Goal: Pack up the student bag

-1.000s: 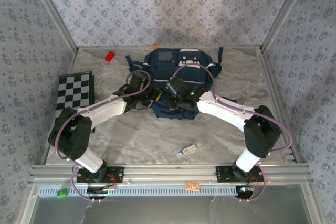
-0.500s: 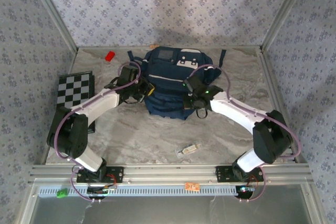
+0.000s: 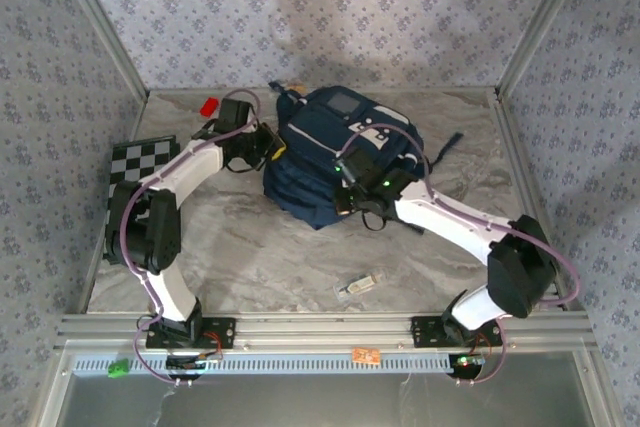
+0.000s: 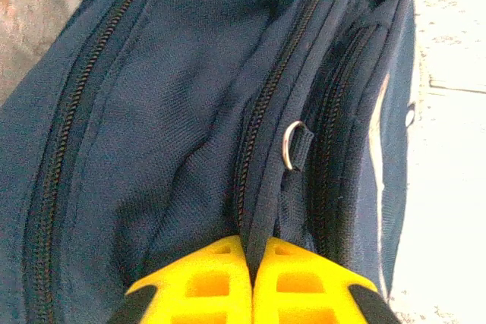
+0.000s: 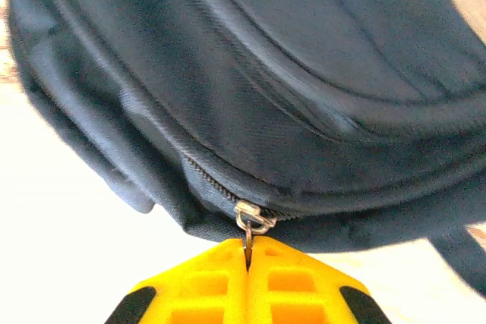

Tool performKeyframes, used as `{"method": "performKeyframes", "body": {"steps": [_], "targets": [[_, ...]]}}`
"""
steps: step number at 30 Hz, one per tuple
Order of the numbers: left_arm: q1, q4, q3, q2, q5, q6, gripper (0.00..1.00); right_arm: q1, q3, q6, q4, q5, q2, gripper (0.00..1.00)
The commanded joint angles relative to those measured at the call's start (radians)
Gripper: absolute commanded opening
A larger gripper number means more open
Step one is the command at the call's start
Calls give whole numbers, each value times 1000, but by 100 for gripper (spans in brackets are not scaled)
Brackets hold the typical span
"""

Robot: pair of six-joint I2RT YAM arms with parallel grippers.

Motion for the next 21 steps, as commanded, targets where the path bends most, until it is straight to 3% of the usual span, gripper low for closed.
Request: {"method": "performKeyframes", "body": {"steps": [1,4,10,17,21], "targets": [[7,65,-2,-40,50,50,20,20,75,54,18,-48,65,0],[7,90,-88,-109,67,27,42,21,87,55,30,-50,96,0],[-87,153,-251,-214,29,-127,55,17,68,70,14,-18,84,0],[-219,322,-326,-191,-69,-319,57,14,56,96,34,-27,75,0],[-248,313,-336,-178,-136,-350,47,13,56,109,43,-10,71,0]]}}
